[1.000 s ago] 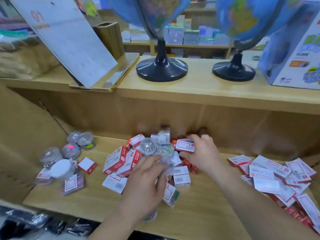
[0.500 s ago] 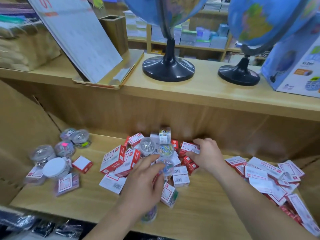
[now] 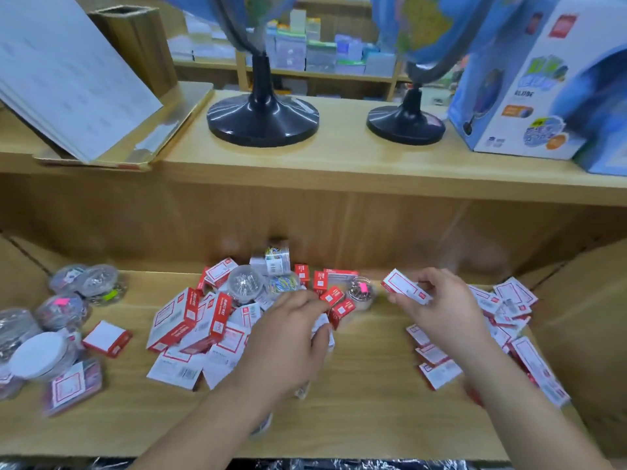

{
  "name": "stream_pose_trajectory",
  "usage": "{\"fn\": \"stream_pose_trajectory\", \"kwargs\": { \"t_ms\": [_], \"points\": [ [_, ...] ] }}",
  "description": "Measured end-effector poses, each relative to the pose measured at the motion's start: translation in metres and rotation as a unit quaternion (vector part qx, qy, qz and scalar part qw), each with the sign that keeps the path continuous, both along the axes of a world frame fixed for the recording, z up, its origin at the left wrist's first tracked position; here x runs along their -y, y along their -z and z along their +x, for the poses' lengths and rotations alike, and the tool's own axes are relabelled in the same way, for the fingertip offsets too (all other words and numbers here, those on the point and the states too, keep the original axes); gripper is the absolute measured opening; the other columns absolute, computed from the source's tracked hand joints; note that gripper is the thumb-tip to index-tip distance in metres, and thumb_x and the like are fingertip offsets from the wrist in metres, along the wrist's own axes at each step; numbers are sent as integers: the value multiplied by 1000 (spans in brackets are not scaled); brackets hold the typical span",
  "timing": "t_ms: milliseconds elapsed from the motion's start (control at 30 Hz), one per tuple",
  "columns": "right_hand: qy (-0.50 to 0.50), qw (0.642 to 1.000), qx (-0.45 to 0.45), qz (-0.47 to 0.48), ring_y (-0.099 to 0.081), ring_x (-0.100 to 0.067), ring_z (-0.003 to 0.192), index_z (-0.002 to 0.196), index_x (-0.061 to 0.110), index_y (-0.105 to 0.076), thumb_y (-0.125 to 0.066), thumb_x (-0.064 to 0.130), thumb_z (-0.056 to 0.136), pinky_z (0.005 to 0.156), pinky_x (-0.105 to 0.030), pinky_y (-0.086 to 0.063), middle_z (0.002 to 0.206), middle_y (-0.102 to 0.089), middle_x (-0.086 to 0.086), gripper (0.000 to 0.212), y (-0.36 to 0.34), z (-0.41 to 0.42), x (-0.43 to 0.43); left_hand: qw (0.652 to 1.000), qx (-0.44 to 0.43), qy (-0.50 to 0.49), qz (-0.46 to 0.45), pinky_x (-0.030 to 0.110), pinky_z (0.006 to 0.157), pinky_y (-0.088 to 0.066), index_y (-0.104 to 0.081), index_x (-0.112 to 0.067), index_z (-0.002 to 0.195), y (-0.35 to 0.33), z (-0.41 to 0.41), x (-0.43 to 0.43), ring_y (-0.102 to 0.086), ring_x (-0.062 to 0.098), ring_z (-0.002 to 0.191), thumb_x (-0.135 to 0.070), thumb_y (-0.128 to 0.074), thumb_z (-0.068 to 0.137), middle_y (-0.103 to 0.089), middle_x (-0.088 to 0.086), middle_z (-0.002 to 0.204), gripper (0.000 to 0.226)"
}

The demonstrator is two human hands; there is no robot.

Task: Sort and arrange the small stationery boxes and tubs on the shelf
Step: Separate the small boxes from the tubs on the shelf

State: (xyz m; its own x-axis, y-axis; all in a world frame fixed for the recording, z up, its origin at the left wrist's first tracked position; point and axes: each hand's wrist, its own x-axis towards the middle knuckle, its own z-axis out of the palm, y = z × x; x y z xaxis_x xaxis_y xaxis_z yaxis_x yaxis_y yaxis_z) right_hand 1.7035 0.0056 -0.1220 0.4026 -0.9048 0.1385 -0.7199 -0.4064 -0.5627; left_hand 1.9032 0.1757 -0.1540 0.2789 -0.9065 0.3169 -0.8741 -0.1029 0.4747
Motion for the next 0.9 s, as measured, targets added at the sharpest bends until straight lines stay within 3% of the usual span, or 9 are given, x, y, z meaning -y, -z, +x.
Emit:
{"fn": "stream_pose_trajectory", "kwargs": {
  "t_ms": [133, 300, 400, 533, 667, 767, 833, 900],
  "points": [
    [67, 992, -101, -35, -61, -24, 108, 114, 22, -68, -77, 53, 80, 80, -34, -47, 109, -68, 1, 48, -4, -59, 14, 991, 102, 6, 88, 37, 82, -51, -66, -27, 106, 5, -11, 52, -57, 24, 102, -48, -46, 84, -64, -4, 103, 37],
    [82, 969, -205, -111, -60, -34, 100, 107, 16, -72, -75, 52, 80, 83, -40, -48, 98, -69, -8, 45, 3, -95, 39, 981, 147, -22, 128, 39, 73, -52, -69, -19, 105, 13, -20, 79, -57, 32, 89, -45, -74, 70, -56, 6, 94, 43],
    [88, 980, -145, -102, -59, -33, 103, 108, 14, -71, -74, 48, 84, 86, -41, -48, 100, -66, -8, 42, 12, -96, 39, 982, 104, -16, 155, 40, 85, -52, -68, -19, 118, 15, -24, 82, -58, 35, 101, -36, -76, 73, -54, 9, 106, 48],
    [41, 997, -16, -56, -54, -19, 115, 114, 19, -70, -68, 44, 89, 91, -36, -48, 110, -62, 3, 35, 21, -63, 22, 984, 75, -10, 159, 40, 88, -52, -65, -25, 127, 9, -29, 78, -61, 36, 104, -30, -72, 79, -65, 11, 110, 49],
    [-54, 998, 28, -10, -60, -11, 105, 113, 23, -71, -69, 35, 89, 87, -33, -51, 109, -63, 10, 27, 25, -23, 11, 996, 46, -7, 74, 37, 83, -51, -62, -28, 121, -16, -37, 55, -62, 27, 99, -34, -66, 78, -67, 0, 106, 44],
    [-120, 993, 22, -6, -60, -11, 99, 112, 28, -69, -67, 31, 89, 82, -32, -50, 107, -62, 14, 23, 27, 10, 12, 998, -39, -46, -26, 23, 83, -47, -62, -34, 125, -34, -31, 12, -58, 9, 96, -32, -76, 79, -62, -17, 105, 49],
    [-163, 986, 5, -20, -58, -12, 106, 114, 30, -66, -65, 31, 87, 86, -33, -50, 109, -61, 14, 26, 30, 37, 14, 992, -69, -91, -46, 15, 86, -43, -67, -32, 122, -36, -18, -15, -59, 3, 98, -30, -84, 75, -63, -21, 106, 50],
    [-201, 978, -48, -32, -52, -13, 118, 123, 28, -63, -64, 33, 87, 94, -33, -48, 118, -59, 12, 36, 34, 63, 14, 983, -106, -139, -56, 15, 87, -44, -69, -33, 119, -33, -4, -36, -61, 1, 99, -31, -88, 72, -65, -22, 107, 50]
  ]
}}
